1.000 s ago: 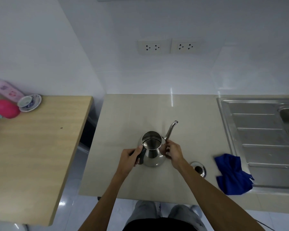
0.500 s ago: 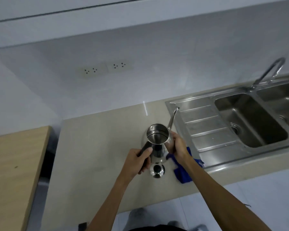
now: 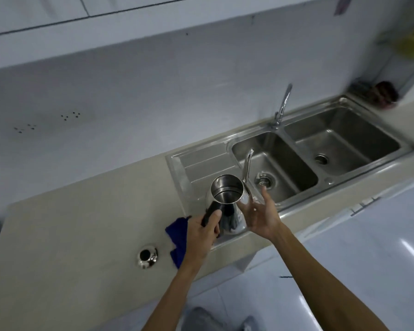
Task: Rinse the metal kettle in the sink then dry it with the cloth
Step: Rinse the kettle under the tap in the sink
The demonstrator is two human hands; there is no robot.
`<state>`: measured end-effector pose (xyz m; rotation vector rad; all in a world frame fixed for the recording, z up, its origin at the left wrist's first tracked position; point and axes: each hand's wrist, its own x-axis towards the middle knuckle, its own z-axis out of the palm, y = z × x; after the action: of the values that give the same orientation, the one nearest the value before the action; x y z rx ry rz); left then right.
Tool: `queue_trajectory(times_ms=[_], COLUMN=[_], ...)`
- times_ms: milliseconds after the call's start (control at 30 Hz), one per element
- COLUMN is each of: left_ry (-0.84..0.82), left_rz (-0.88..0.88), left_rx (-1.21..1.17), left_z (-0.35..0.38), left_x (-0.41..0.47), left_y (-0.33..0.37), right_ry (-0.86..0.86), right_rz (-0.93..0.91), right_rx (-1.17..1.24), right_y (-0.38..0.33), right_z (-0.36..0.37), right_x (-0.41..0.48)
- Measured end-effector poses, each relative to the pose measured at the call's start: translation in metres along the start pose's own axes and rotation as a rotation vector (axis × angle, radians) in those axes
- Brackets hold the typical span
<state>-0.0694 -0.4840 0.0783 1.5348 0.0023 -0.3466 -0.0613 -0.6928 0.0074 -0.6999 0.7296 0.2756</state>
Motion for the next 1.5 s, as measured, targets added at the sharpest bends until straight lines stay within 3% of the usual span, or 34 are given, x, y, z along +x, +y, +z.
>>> queue_trajectory(times_ms=[300, 533, 633, 800, 967, 1233, 1500], left_ry=[0.036, 0.059, 0.09, 0.174, 0.291, 0.548, 0.659], left_rz=[-0.057, -0.093, -0.082, -0.046, -0.04, -0.029, -0.008], left_rx=[0.069, 0.037, 0.019, -0.002, -0.025, -0.157, -0.145], left_z=[0.078, 0.11, 0.131, 0.156, 0.193, 0.271, 0.326], left_x=[0.036, 0.071, 0.084, 0.1, 0.112, 0.136, 0.17], left_y=[-0.001, 0.01, 0.017, 0.022, 0.014, -0.004, -0.01], right_ry=[-0.031, -0.105, -0.145, -0.09, -0.177, -0.245, -0.357], right_rz=[0.016, 0.059, 0.023, -0.201, -0.198, -0.136, -0.078], right_rx=[-0.062, 0.135, -0.016, -0.272, -0.469, -0.555, -0.435], right_y=[-0.06, -0.107, -0.128, -0.185, -0.236, -0.265, -0.295], right_z=[-0.043, -0.061, -0.049, -0.029, -0.029, -0.077, -0.105], right_x=[0.011, 0.044, 0.06, 0.078, 0.112, 0.142, 0.167])
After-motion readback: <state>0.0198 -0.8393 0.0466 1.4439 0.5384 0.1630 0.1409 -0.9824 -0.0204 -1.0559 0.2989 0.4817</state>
